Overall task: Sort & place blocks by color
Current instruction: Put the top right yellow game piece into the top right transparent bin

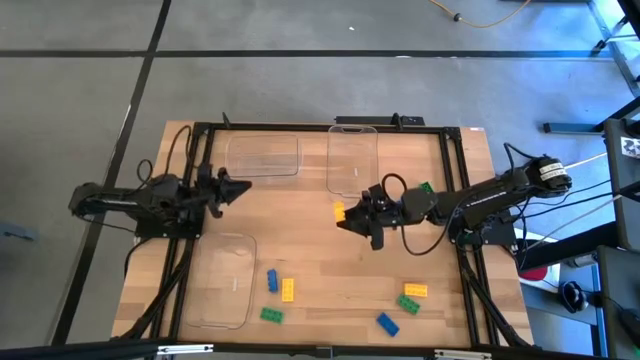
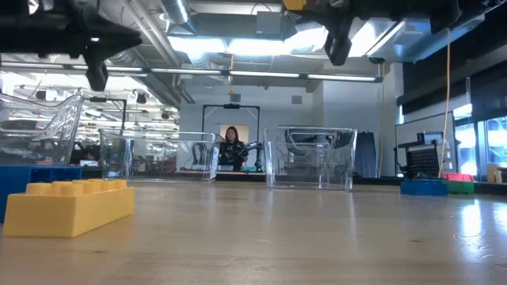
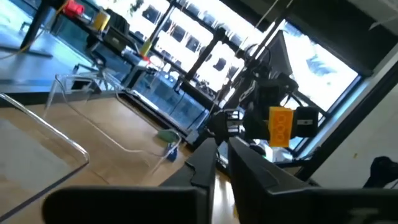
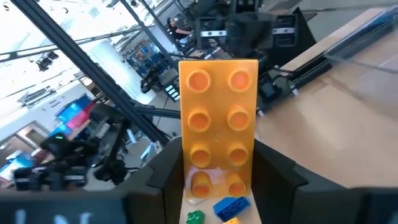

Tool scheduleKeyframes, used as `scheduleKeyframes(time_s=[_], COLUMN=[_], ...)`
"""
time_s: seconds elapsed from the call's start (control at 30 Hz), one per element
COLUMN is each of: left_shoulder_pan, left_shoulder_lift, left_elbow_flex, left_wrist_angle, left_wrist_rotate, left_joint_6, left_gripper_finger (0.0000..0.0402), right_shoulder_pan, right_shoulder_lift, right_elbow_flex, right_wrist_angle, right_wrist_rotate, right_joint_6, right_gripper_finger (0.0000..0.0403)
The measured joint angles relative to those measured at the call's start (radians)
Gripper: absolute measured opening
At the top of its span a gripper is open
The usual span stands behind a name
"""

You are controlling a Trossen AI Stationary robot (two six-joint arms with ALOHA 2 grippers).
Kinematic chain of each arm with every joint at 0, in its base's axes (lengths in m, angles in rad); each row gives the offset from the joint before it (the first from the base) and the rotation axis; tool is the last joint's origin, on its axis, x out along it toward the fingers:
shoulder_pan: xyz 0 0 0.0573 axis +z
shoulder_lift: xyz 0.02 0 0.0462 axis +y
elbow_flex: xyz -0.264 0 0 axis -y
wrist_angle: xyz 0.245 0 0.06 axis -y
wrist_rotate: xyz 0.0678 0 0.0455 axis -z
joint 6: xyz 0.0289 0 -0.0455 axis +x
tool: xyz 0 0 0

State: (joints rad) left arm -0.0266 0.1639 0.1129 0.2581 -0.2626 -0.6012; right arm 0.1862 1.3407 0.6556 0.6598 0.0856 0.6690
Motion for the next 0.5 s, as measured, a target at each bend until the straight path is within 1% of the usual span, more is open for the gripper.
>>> scheduleKeyframes(time_s=[0.1, 0.3, 0.37, 0.5], left_shoulder_pan=[-0.014, -0.016, -0.016, -0.016], left_shoulder_lift=[0.128, 0.434, 0.528, 0.670], left_elbow_flex=[0.096, 0.299, 0.367, 0.480], left_wrist_angle=[0.006, 0.018, 0.019, 0.024], left_wrist_rotate=[-0.009, -0.009, -0.010, -0.016], left_joint_6=[0.012, 0.137, 0.189, 0.214], left_gripper_finger=[0.0087, 0.0162, 0.0179, 0.0196], right_shoulder_pan=[-0.017, -0.062, -0.074, -0.094], right_shoulder_lift=[0.000, -0.001, -0.001, -0.001], right_elbow_flex=[0.000, 0.000, 0.000, 0.000], right_wrist_angle=[0.000, 0.001, 0.004, 0.013], right_wrist_rotate=[-0.012, -0.143, -0.184, -0.258], right_joint_6=[-0.045, -0.088, -0.116, -0.150], right_gripper_finger=[0.0144, 0.0144, 0.0144, 0.0144])
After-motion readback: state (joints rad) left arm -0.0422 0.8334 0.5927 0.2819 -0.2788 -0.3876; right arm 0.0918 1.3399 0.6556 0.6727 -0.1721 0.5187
